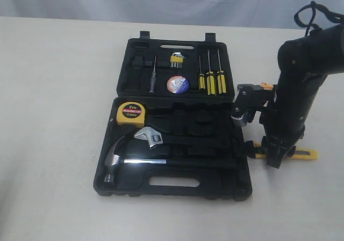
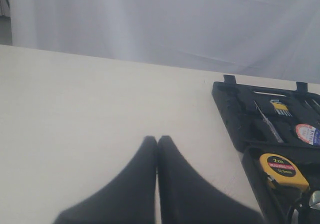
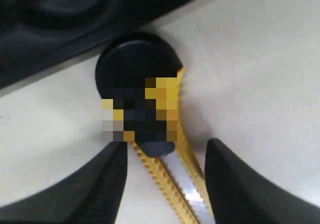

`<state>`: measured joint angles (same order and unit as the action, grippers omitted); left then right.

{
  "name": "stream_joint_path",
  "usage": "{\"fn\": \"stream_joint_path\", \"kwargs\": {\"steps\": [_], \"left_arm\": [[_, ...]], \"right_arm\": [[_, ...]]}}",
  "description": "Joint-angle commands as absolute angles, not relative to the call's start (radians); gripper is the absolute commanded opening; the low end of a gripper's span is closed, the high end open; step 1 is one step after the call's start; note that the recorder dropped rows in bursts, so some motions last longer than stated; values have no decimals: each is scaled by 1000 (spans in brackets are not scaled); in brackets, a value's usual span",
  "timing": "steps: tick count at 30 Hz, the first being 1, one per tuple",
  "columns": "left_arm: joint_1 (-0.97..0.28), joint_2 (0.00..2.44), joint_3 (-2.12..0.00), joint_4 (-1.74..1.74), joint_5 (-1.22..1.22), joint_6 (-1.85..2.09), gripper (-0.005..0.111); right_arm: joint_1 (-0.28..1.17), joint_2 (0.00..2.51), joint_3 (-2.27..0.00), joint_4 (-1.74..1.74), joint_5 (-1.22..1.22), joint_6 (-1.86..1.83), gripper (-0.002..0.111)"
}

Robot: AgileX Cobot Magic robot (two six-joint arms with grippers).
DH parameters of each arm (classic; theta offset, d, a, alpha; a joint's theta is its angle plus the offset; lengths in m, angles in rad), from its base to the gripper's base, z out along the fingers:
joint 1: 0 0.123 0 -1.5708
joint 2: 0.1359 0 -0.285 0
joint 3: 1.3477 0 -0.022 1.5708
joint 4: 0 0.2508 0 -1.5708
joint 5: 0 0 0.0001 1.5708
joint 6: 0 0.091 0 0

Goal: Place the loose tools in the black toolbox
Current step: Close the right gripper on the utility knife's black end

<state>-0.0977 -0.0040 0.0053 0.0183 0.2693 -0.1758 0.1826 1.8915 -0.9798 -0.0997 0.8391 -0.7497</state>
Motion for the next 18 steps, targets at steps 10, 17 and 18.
{"fn": "stream_joint_path", "kwargs": {"steps": [10,17,18], "left_arm": [[-103,0,0,22,270,-175,0],[-103,0,0,22,270,-175,0],[-103,0,0,22,270,-175,0]], "right_arm": [[173,1913,-976,-114,809,-740,46],[173,1945,-976,-111,873,-546,0],[173,1942,-976,-111,895,-502,0]]}}
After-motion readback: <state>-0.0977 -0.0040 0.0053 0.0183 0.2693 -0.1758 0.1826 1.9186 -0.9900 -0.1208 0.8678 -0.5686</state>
